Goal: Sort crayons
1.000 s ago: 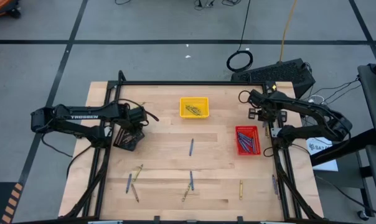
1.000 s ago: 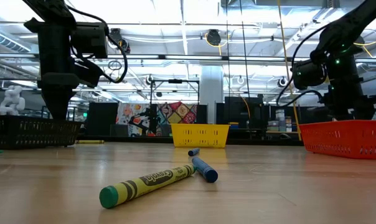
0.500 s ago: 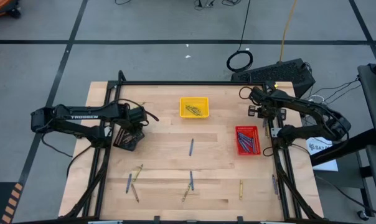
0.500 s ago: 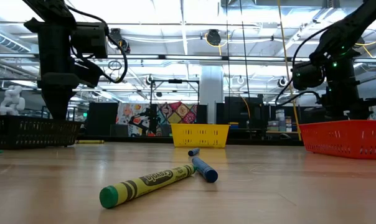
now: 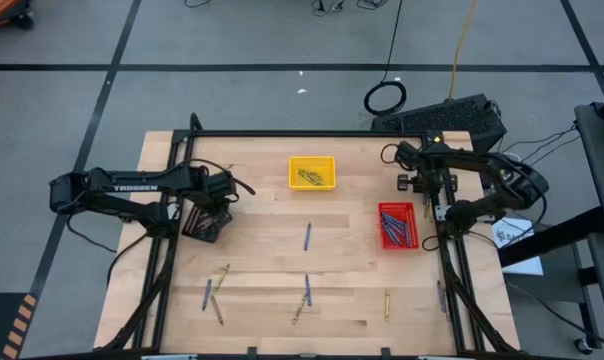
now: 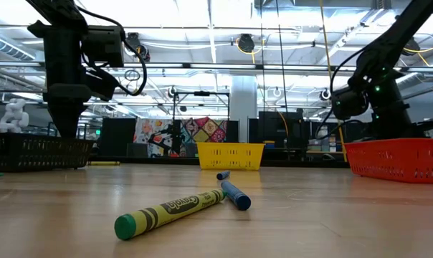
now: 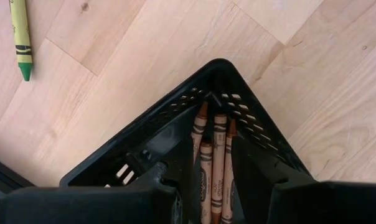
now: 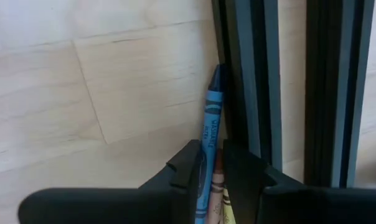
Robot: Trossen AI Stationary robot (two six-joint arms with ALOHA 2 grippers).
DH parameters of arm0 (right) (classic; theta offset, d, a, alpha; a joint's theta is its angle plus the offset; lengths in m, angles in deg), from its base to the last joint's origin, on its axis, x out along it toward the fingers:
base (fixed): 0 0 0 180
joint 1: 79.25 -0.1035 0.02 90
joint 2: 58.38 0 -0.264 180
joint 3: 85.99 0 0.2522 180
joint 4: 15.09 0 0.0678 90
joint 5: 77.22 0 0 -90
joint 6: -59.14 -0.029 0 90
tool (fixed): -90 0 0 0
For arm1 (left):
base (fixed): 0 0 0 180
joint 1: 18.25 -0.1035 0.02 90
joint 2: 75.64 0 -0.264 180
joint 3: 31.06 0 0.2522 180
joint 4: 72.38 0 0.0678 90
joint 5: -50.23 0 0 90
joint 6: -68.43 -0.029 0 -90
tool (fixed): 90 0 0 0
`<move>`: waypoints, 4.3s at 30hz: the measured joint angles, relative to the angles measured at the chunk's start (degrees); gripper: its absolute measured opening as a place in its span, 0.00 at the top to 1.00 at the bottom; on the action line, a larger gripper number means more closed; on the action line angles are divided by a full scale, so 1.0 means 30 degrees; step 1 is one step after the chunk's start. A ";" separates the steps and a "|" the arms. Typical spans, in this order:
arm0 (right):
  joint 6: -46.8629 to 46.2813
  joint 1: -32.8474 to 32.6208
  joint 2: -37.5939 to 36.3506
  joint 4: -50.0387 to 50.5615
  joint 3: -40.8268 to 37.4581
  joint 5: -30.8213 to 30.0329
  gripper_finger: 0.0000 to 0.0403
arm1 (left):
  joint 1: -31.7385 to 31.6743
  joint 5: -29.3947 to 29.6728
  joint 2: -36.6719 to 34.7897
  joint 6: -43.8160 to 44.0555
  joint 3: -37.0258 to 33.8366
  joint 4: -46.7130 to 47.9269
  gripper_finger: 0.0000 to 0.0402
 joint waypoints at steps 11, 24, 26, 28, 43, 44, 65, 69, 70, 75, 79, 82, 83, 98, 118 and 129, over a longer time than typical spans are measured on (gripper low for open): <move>0.2057 0.0905 0.0355 -0.1049 0.0001 0.0789 0.85 | 0.0000 -0.0002 0.0000 0.0000 0.0000 -0.0006 0.75; 0.3466 0.1227 0.0376 -0.1136 -0.0021 0.0360 0.85 | 0.0004 -0.0007 -0.0004 0.0029 0.0000 0.0000 0.75; 0.3752 0.1428 0.0376 -0.1206 -0.0021 0.0712 0.85 | 0.0000 -0.0007 -0.0005 0.0029 0.0000 -0.0007 0.75; 0.4055 0.1527 0.0369 -0.1233 -0.0021 0.1097 0.85 | 0.0000 -0.0007 -0.0003 0.0029 0.0000 -0.0010 0.75; 0.4525 0.1162 0.0376 -0.1369 -0.0028 0.1115 0.98 | 0.0000 -0.0007 -0.0007 0.0029 0.0000 -0.0342 0.75; 0.4515 0.1155 0.0376 -0.1373 -0.0028 0.1078 0.98 | 0.0000 -0.0007 -0.0007 0.0029 0.0000 -0.0342 0.75; 0.4165 0.1072 -0.3482 -0.1232 -0.0073 0.1090 1.00 | 0.0000 -0.0015 -0.0007 0.0029 0.0000 -0.0328 0.75; 0.4768 0.0684 -0.4191 -0.1114 -0.0072 0.2299 1.00 | 0.0000 -0.0015 -0.0007 0.0029 0.0000 -0.0315 0.75; 0.5038 0.0529 -0.4396 -0.1053 -0.0072 0.2633 1.00 | 0.0000 -0.0015 -0.0007 0.0029 0.0000 -0.0320 0.75; 0.5684 -0.0138 -0.5463 -0.0883 -0.0053 0.3970 1.00 | 0.0000 -0.0013 -0.0007 0.0044 0.0000 -0.0330 0.75; 0.6198 -0.0520 -0.6429 -0.0118 -0.0036 0.4974 1.00 | 0.0000 0.0122 -0.0007 0.0045 0.0000 -0.0335 0.75; 0.6486 -0.0572 -0.7177 0.0073 -0.0036 0.4818 1.00 | 0.0000 0.0192 -0.0007 0.0051 0.0000 -0.0335 0.75; 0.6604 -0.0555 -0.7423 0.0022 -0.0015 0.4556 1.00 | 0.0000 0.0197 -0.0007 0.0048 0.0000 -0.0330 0.75; 0.6607 -0.2864 -1.0090 0.0784 0.2510 0.6642 1.00 | 0.0000 0.0352 -0.0007 0.0539 0.0000 -0.0335 0.75; 0.1620 -0.9564 -1.0851 0.2543 0.2791 0.7012 1.00 | 0.0000 0.0350 -0.0007 0.0609 0.0000 -0.0810 0.75; -0.2076 -1.3833 -1.0597 0.2539 0.2784 0.6431 1.00 | 0.0000 0.0350 -0.0007 0.0546 0.0000 -0.0925 0.75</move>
